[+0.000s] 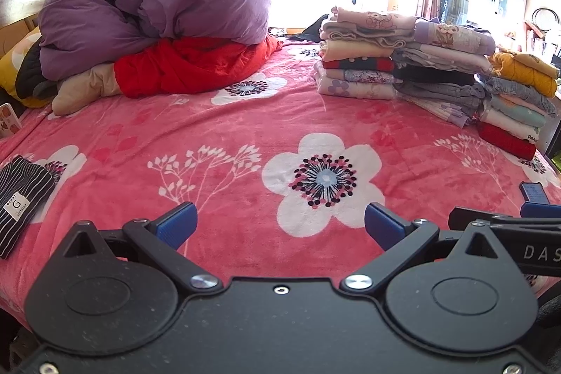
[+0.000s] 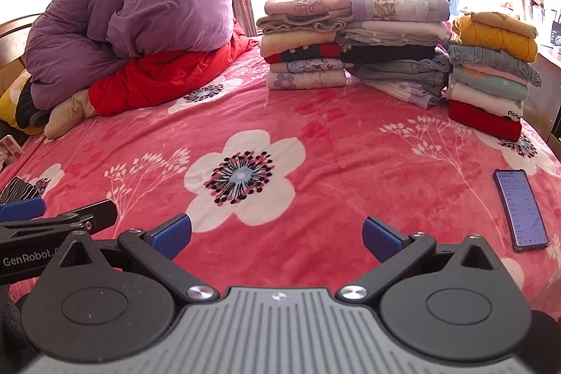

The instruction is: Fold clothes

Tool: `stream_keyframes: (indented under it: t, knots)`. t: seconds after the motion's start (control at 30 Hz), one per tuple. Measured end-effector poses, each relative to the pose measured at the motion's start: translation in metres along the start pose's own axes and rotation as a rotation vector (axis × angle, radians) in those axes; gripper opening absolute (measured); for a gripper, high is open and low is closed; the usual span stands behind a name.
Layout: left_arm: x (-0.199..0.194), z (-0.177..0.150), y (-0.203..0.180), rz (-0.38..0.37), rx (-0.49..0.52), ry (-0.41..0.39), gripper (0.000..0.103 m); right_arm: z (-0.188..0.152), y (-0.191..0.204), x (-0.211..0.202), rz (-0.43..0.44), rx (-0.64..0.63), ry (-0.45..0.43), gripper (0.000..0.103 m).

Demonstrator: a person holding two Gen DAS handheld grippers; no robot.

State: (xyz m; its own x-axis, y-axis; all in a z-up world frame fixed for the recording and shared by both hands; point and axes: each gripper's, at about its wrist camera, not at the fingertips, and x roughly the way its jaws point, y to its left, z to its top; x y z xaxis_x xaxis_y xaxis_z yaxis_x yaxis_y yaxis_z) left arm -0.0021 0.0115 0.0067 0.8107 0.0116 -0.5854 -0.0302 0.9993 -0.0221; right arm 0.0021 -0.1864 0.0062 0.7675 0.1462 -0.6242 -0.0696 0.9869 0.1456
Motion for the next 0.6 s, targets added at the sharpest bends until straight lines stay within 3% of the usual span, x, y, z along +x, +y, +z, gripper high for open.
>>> stream_keyframes:
  t: [0.2,0.3,0.47,0.6]
  knots:
    - [0.023,0.001,-0.002,0.008,-0.017,0.024,0.103,0.000,-0.005,0.020,0.057,0.017,0.003,0.103]
    - [0.041,0.002,-0.005,-0.003,-0.025,0.048,0.103,0.002,-0.014,0.039,0.131,0.060,0.043,0.103]
    - [0.069,0.010,-0.017,-0.035,-0.023,0.063,0.103,0.009,-0.026,0.067,0.125,0.057,0.047,0.103]
    - [0.090,0.023,-0.031,-0.069,-0.005,0.026,0.103,0.017,-0.051,0.089,0.119,0.098,0.034,0.103]
